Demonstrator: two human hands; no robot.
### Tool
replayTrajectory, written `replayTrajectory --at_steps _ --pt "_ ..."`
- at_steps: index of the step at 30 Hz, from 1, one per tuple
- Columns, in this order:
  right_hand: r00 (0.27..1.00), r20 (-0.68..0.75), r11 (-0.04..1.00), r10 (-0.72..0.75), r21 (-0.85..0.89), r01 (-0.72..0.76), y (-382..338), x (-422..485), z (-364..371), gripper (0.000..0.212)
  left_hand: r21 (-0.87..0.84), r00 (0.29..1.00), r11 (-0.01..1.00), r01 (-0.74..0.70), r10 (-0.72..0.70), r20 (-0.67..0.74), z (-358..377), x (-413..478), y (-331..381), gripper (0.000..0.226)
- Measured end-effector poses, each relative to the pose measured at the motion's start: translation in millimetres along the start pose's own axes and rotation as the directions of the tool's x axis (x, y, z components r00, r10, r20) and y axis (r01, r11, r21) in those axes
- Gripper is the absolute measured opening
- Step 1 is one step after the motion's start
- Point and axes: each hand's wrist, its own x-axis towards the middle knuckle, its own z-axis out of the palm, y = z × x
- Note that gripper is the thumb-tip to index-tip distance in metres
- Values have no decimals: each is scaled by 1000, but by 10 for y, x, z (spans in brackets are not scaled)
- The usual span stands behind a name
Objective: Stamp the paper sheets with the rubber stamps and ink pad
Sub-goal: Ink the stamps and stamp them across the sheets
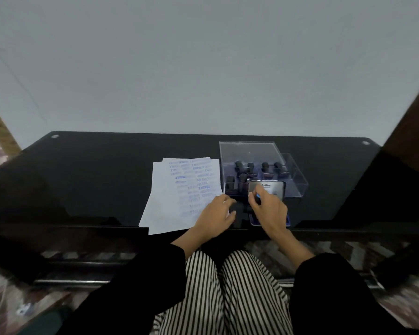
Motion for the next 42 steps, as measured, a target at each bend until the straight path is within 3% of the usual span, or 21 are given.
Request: replayTrajectory --at_steps 9,17,23,29,42 --pt "999 -2 998 39 -41 -39 299 24 -132 25 -15 996 996 -85 84 -25 122 191 202 41" --pt "997 -72 999 -41 -13 41 323 -47 36 22 88 986 994 66 -79 147 395 193 236 89" --pt "982 -154 991 -105 -101 90 297 -17 162 30 112 992 992 58 -70 102 481 181 225 84" --pt "968 -220 991 -123 -78 108 309 -45 241 31 81 995 995 64 -70 75 500 173 219 83" --pt "947 -287 985 -148 -134 113 306 -181 209 36 40 987 994 97 -102 122 458 185 252 84"
